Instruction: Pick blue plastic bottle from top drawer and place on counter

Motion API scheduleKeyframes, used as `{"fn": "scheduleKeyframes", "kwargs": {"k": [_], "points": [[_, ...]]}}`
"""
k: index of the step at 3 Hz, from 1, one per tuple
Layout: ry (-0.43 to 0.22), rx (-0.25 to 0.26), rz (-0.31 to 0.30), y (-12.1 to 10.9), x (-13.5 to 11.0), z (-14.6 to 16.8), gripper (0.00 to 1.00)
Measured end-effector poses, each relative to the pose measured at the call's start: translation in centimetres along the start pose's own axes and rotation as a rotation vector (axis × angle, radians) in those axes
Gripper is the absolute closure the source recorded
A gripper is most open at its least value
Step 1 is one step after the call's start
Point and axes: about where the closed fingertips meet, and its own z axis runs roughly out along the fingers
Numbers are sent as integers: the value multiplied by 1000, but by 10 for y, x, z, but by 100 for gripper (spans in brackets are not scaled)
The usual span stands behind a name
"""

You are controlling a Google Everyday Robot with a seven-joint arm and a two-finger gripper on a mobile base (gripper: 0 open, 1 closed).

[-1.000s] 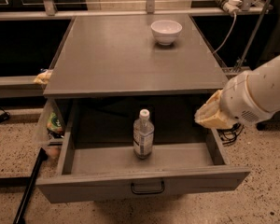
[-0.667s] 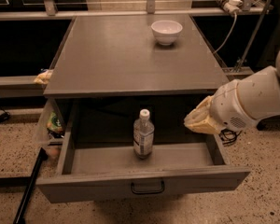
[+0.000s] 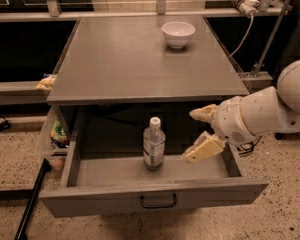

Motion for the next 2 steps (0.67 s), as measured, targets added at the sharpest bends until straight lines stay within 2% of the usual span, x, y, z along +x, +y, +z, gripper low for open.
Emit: {"fn": "scheduleKeyframes", "kwargs": {"k": [2], "points": [[-78,-24,-2,-13,6,43,33]]}}
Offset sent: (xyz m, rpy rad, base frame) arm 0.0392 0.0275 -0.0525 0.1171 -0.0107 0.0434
